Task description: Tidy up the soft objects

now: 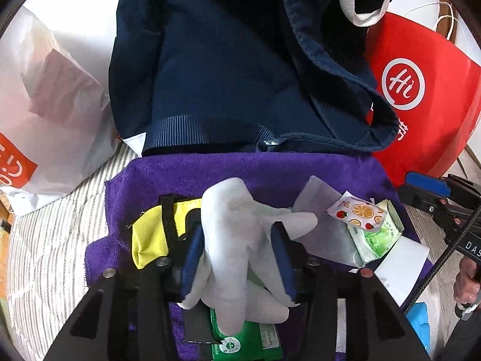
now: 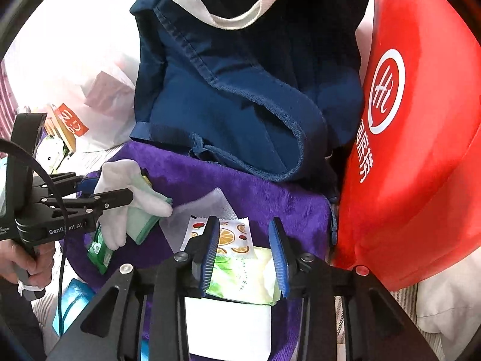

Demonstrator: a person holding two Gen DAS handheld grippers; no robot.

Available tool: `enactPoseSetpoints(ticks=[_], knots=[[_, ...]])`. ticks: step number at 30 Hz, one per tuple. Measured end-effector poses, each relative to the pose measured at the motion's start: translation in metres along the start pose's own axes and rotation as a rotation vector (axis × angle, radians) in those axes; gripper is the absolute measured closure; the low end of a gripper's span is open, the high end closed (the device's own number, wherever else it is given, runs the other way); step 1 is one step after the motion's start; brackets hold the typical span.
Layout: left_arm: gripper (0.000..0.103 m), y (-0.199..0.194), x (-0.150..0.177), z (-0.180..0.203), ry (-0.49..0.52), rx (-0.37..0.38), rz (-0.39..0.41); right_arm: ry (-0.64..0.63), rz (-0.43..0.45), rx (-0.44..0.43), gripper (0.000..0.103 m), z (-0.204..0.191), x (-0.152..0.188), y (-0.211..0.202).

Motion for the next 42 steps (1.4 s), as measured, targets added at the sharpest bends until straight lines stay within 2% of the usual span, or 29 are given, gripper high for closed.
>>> enactPoseSetpoints(ticks=[8,13,15,18,20,25,26,29,31,37,42], knots=[[0.035,-0.01,-0.004,-0.006,-0.003,-0.015,0.026,-0.005,0.003,0.003,0.069,0.0,-0.001,-0.003],[0.034,-0.015,-0.006,-0.007,-0.01,-0.024,0.023,0.001,-0.012,-0.003,0.069,-0.001,0.0,-0.001],[0.029,-0.017,-0.007,-0.008,-0.007,-0.034,0.024,0.007,-0.015,0.0,0.067,-0.002,0.0,0.0],[0.023,-0.025,-0.01,-0.008,-0.007,-0.056,0.028,0.01,-0.016,0.01,0.055,-0.005,-0.002,-0.002],[0.017,-0.034,-0.013,-0.009,-0.009,-0.064,0.04,0.005,-0.002,0.019,0.05,-0.007,-0.003,-0.006],[0.005,-0.064,-0.021,-0.011,-0.001,-0.097,0.078,-0.02,0.036,0.061,0.028,-0.017,-0.005,-0.024],[0.001,-0.071,-0.022,-0.01,0.009,-0.109,0.087,-0.011,0.043,0.056,0.027,-0.02,-0.003,-0.028],[0.0,-0.082,-0.023,-0.008,0.04,-0.16,0.073,0.023,0.016,0.044,0.026,-0.024,0.005,-0.037],[0.0,-0.091,-0.025,-0.006,0.044,-0.168,0.076,0.04,-0.009,0.054,0.019,-0.027,0.013,-0.043],[0.0,-0.125,-0.005,0.005,-0.005,-0.112,0.057,0.041,-0.027,0.121,0.004,-0.036,0.041,-0.075],[0.0,-0.162,0.023,0.018,-0.039,-0.116,0.055,0.083,-0.038,0.152,0.001,-0.039,0.062,-0.106]])
Point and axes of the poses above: each gripper's, at about its wrist camera, not at the fingertips, and y roughly the way its jaws point, z to its right, x to its underside, the point moved 6 cm from there along y, roughly the way its jaws point, and after that the axes turned 6 degrees about y, right-handed, at the moved point
